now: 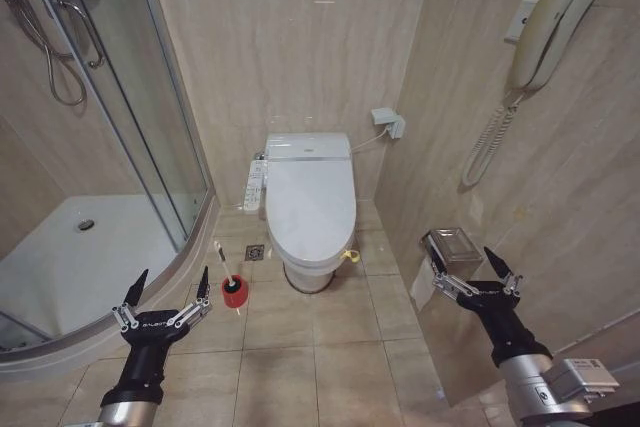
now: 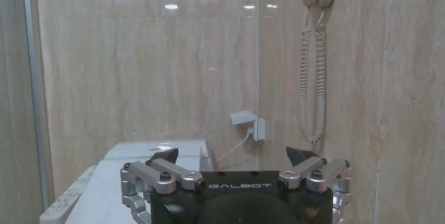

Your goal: Open the toilet lid, clean the toilet bowl with a toilet brush, close the toilet lid, and flush.

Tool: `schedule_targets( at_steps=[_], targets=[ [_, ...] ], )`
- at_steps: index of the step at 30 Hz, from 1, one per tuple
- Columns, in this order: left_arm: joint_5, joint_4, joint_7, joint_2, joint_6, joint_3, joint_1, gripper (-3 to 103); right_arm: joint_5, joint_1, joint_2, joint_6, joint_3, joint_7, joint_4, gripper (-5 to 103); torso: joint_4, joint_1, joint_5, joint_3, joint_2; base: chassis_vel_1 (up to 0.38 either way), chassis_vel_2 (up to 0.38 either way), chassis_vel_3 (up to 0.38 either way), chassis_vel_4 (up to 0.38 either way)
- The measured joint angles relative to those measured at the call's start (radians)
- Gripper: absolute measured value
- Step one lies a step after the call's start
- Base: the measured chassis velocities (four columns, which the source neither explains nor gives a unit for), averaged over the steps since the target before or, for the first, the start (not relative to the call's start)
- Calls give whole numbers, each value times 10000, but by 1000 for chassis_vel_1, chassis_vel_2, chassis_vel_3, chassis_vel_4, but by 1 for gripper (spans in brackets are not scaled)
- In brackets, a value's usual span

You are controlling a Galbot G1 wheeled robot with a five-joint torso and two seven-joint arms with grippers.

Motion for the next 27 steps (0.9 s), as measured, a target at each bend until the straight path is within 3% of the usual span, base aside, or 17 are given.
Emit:
schedule_targets(
  at_steps=[27],
  targets=[
    [0, 0, 0, 0, 0, 0, 0, 100, 1, 0, 0, 0, 0, 0, 0, 100, 0, 0, 0, 0, 0, 0, 0, 0, 0]
  ],
)
